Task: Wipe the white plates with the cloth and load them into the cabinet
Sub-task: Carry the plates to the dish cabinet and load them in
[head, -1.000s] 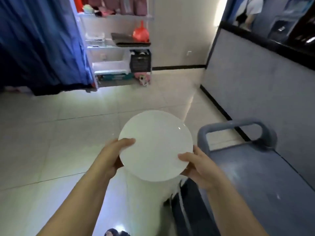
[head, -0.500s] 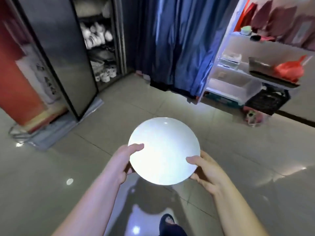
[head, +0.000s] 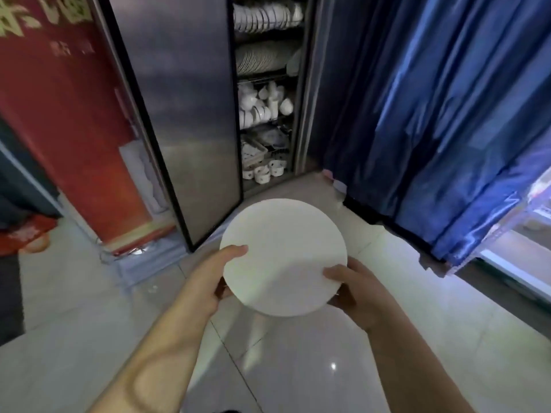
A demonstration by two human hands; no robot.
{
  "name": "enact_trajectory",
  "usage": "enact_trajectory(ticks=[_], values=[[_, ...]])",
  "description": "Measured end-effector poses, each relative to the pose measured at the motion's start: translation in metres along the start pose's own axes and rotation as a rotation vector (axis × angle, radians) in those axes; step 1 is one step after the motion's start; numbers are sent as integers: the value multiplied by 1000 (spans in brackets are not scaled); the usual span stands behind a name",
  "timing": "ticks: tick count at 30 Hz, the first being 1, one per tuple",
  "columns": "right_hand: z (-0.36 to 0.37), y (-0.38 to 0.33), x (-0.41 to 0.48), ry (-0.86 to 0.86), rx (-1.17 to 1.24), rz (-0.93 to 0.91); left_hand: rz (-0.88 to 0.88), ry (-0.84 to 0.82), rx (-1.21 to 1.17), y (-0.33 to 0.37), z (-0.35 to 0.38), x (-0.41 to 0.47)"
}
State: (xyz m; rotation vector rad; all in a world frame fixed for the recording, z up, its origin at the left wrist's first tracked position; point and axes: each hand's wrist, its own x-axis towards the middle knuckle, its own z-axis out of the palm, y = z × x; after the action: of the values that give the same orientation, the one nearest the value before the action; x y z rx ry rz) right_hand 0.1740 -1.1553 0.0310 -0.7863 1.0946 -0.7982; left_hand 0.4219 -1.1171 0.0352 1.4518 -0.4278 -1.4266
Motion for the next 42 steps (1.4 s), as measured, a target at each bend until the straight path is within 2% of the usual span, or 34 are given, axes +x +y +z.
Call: enact_trajectory(ticks=[8,17,25,33,37,42], values=[[-16,-102,225,18,-9,20,15,74,-37,97,68,213],[-20,-270,471,59,-20,-60,49,-4,-4,263,170,457],[-42,-381,685,41,-23,-77,57,32,10,374,252,656],[-34,-510,903,-101,-45,-122,98,100,-64,497,308,842],[-16,-545,990,-126,-43,-156,85,119,-87,544,317,920],[12,-561,1081,-65,-114,-184,66,93,-117,575,310,1018]])
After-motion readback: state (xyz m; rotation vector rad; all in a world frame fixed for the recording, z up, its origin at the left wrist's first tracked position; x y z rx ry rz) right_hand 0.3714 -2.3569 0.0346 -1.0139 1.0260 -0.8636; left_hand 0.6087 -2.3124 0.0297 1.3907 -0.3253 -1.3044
